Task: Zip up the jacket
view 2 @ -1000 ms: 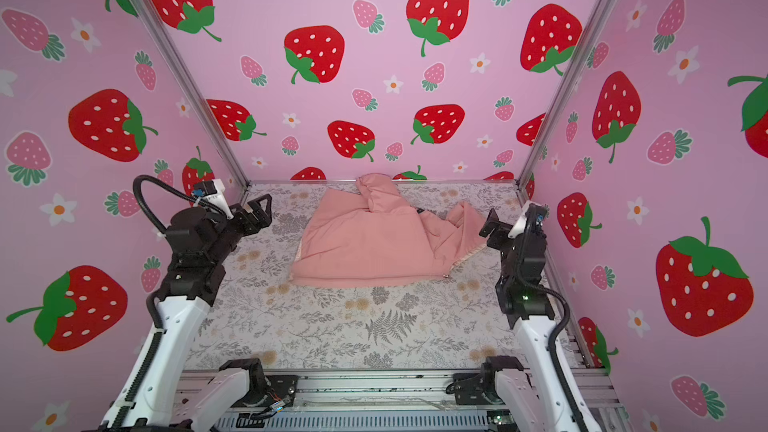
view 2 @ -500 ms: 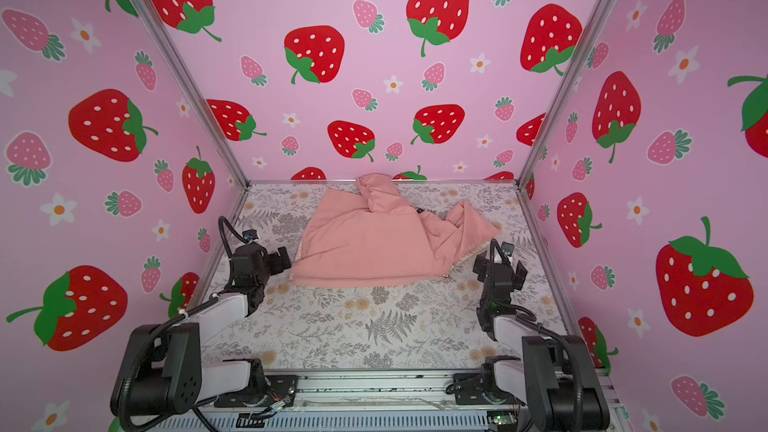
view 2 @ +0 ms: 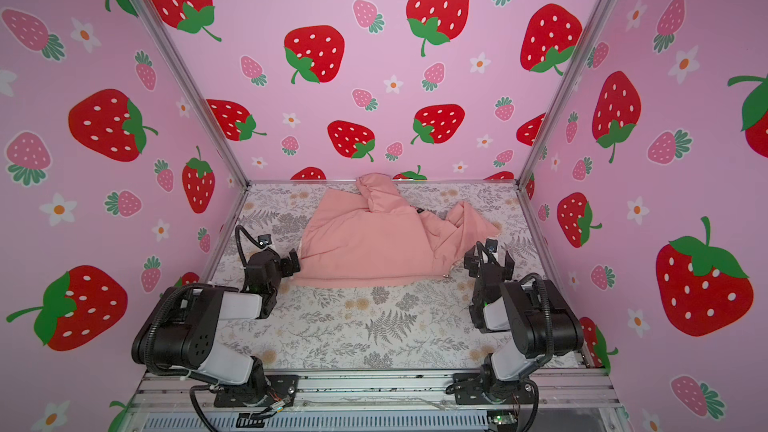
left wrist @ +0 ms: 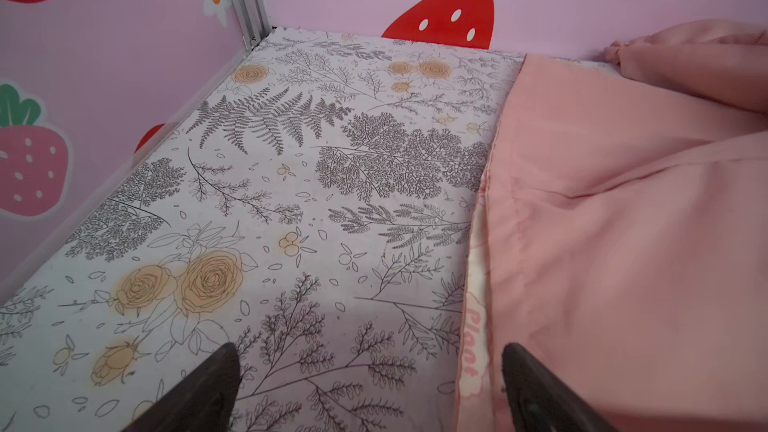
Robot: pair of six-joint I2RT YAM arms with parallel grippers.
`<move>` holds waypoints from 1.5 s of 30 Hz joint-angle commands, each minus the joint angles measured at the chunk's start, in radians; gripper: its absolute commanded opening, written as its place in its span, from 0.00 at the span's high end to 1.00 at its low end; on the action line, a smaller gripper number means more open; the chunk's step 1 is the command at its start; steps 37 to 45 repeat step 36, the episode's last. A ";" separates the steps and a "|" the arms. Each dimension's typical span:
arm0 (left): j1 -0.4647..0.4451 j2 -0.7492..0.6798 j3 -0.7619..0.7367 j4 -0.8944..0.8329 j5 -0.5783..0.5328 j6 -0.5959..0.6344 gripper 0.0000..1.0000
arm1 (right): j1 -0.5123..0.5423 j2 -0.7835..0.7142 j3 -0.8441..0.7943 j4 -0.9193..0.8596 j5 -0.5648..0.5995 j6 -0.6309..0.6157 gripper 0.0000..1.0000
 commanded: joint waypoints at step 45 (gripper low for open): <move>0.013 0.012 0.069 -0.048 -0.002 0.018 0.01 | -0.021 -0.009 0.028 -0.011 -0.031 0.002 0.01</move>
